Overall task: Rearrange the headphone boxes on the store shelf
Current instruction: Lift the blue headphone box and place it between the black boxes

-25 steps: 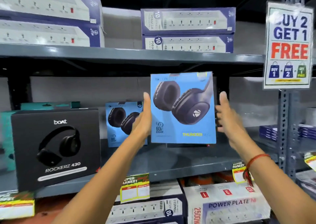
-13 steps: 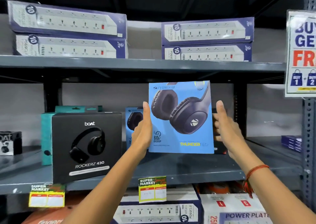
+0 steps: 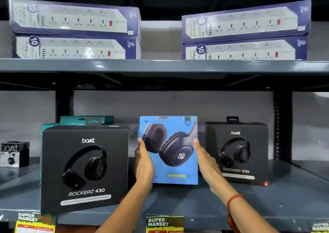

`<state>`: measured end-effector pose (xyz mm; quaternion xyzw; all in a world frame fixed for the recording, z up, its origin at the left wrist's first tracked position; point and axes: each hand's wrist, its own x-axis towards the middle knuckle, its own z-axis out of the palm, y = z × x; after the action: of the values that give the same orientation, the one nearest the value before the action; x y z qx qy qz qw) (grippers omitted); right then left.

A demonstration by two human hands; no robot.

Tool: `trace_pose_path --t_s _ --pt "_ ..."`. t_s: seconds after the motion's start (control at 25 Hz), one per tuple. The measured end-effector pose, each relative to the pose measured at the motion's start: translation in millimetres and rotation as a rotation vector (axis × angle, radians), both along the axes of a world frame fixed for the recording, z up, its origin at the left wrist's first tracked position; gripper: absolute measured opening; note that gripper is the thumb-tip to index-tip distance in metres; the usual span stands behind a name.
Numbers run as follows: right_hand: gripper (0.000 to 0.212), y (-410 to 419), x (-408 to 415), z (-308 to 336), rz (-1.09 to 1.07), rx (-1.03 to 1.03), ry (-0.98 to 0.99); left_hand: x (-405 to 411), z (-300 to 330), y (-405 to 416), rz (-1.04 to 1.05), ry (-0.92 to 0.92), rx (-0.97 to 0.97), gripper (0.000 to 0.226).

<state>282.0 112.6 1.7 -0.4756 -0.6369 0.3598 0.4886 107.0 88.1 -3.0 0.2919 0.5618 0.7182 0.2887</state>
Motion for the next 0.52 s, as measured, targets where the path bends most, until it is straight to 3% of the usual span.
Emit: trace_pose_path --t_s 0.2,0.32,0.44,0.52 --pt "0.063 23.0 -14.3 -11.8 0.193 -0.052 0.055 -18.8 -8.8 34.7 0.106 -0.054 0.031 0.087" --pt "0.079 28.9 -16.2 -18.4 0.238 -0.056 0.063 -25.3 -12.9 41.4 0.120 -0.008 -0.005 0.079" --pt "0.075 22.6 -15.6 -15.5 0.247 -0.011 0.102 -20.0 -15.1 33.8 0.136 0.147 -0.029 0.077" --pt "0.076 16.7 -17.2 -7.5 0.132 0.103 0.168 -6.0 -17.1 15.4 0.135 0.334 0.007 0.079"
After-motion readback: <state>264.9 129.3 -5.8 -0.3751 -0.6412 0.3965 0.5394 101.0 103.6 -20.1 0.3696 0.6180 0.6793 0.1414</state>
